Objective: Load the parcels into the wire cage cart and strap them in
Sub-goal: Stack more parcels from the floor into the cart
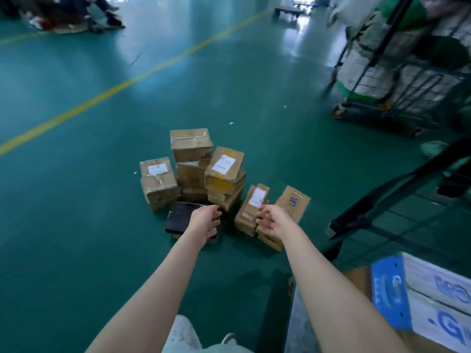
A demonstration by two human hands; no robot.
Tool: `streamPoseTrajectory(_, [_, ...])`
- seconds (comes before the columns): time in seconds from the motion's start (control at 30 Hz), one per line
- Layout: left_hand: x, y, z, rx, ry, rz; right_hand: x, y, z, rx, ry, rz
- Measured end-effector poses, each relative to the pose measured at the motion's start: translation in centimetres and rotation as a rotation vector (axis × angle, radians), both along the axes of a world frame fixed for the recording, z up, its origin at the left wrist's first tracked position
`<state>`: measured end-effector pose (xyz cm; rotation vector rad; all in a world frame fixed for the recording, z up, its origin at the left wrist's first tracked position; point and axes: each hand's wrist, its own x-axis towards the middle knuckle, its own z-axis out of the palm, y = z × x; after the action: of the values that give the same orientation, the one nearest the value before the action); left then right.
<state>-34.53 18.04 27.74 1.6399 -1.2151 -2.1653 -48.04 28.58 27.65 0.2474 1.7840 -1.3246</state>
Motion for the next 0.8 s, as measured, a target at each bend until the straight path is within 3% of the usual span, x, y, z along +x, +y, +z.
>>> streamPoseTrajectory(0.33, [2.7, -9.6, -1.5, -0.014, -0.055, 0.152, 1.6, -11.4, -2.2, 0.054, -0.057, 0.178])
streamPoseTrajectory(0.8, [10.4, -28.8, -3.4, -0.115, -0.165, -0.007, 10.0, -30.7, -4.6, 0.073, -0.151, 0.112])
